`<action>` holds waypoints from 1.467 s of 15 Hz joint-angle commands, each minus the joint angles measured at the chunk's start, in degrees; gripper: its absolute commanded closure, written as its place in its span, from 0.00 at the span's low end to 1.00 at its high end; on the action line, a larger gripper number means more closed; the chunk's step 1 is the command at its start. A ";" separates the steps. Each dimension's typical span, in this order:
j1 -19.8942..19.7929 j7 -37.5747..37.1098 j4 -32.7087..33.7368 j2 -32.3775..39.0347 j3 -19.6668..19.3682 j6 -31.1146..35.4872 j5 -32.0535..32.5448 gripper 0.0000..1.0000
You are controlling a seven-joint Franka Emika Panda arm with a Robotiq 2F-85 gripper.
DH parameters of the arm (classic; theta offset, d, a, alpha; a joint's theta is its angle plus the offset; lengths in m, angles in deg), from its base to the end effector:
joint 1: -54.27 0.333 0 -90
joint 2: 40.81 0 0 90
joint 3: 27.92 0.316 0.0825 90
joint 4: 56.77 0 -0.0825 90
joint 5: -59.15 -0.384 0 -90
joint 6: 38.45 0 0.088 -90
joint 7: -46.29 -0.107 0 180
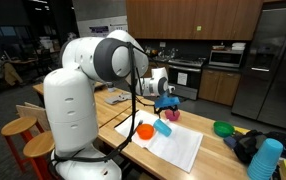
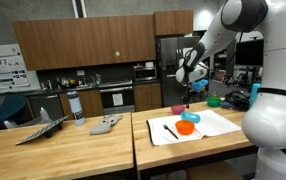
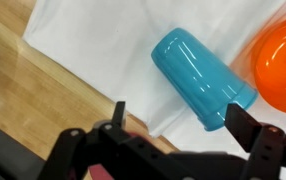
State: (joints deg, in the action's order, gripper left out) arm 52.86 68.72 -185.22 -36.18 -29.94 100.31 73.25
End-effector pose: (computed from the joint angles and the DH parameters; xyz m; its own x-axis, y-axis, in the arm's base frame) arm 0.5418 -0.0335 0.3416 0.8727 0.4882 0.0068 0.4773 -0.8561 0.1983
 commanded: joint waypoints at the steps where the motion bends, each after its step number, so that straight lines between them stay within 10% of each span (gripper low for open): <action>1: -0.30 0.01 0.09 -0.03 0.29 -0.17 -0.01 0.00; 10: -1.63 19.43 -1.51 -0.57 1.62 -3.48 -26.38 0.00; 22: 0.83 -4.89 2.71 1.85 1.15 -11.22 -4.55 0.00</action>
State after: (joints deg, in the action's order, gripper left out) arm 52.85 69.95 -185.35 -35.58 -28.94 92.58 63.45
